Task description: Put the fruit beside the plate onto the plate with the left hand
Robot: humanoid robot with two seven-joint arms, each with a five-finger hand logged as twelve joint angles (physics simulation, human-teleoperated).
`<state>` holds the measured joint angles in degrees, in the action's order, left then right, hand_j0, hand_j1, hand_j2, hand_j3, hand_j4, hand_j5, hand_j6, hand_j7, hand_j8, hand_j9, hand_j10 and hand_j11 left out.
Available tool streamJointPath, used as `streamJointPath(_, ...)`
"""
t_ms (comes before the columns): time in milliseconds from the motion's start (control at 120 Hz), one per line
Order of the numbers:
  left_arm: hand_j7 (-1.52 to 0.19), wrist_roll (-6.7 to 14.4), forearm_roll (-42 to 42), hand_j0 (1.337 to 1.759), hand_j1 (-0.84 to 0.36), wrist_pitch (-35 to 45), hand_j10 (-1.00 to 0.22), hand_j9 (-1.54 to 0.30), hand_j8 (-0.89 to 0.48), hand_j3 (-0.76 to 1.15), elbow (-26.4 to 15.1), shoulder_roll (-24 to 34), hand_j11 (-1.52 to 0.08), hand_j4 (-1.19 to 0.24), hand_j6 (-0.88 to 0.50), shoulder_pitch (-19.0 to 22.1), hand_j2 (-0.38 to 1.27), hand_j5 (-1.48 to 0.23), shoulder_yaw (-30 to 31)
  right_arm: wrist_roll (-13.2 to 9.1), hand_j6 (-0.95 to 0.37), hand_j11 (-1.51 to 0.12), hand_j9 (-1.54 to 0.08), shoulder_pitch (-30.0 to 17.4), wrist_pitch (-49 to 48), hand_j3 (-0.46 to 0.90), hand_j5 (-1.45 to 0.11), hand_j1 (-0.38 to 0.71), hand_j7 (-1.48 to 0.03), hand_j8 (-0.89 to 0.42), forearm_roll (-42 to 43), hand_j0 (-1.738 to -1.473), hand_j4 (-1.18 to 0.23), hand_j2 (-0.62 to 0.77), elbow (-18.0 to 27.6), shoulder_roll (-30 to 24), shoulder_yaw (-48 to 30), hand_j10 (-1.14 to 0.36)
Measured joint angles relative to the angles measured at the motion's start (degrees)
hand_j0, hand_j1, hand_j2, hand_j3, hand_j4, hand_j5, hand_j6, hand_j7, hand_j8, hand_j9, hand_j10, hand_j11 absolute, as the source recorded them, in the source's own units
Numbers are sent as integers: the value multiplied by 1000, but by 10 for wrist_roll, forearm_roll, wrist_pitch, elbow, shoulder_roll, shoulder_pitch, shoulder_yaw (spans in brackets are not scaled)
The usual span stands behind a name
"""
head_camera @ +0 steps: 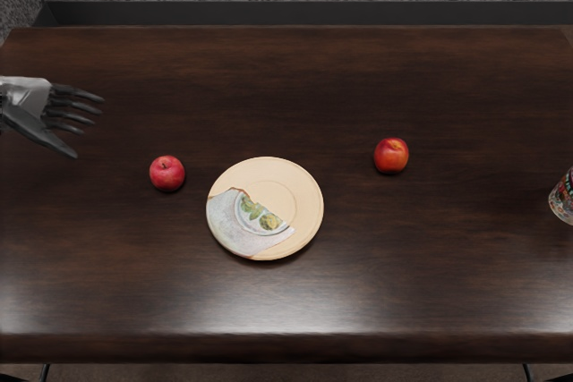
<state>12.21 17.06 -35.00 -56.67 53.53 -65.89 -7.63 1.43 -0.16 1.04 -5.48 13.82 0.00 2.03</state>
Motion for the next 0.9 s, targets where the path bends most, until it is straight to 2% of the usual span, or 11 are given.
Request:
streamJointPath(242, -324, 0, 24, 1658, 52, 0, -250, -323, -251, 0, 2, 5, -323, -251, -251, 16, 51, -324, 0, 1, -31, -40, -40, -5, 2, 0, -40, -312, -40, -31, 0, -1658, -31, -6, -5, 0, 1, -31)
streamJointPath(367, -325, 0, 82, 1658, 51, 8, -251, -325, -252, 0, -12, 2, -324, -252, -252, 14, 51, -325, 8, 1, -31, -40, -40, -5, 2, 0, -40, -312, -40, -31, 0, -1658, -31, -6, -5, 0, 2, -31)
streamJointPath(467, -327, 0, 111, 1658, 49, 96, -254, -327, -254, 0, -64, 9, -327, -254, -254, -35, 52, -328, 74, 1, -31, -40, -40, -5, 2, 0, -40, -312, -40, -31, 0, -1658, -31, -6, -5, 0, 2, -31)
streamJointPath(558, -346, -1, 126, 1658, 32, 196, -268, -346, -269, 0, -116, 9, -345, -269, -269, -45, 55, -346, 131, 1, -31, -40, -40, -5, 2, 0, -40, -312, -40, -31, 0, -1658, -31, -6, -5, 0, 2, -31)
streamJointPath(692, -362, -2, 129, 1658, 18, 353, -281, -362, -282, 0, -199, 2, -362, -281, -282, -103, 58, -362, 226, 1, -31, -40, -40, -5, 2, 0, -40, -312, -40, -31, 0, -1658, -31, -6, -5, 0, 2, -31)
streamJointPath(783, -372, -3, 130, 1658, 9, 413, -289, -372, -290, 0, -244, -13, -371, -289, -290, -112, 60, -372, 269, 1, -31, -40, -40, -5, 2, 0, -40, -312, -40, -31, 0, -1658, -31, -6, -5, 0, 2, -31)
streamJointPath(900, -385, -3, 127, 1658, -3, 492, -299, -385, -300, 0, -285, -53, -385, -299, -300, -146, 63, -385, 325, 1, -31, -40, -40, -5, 2, 0, -40, -312, -40, -31, 0, -1658, -31, -6, -5, 0, 2, -31)
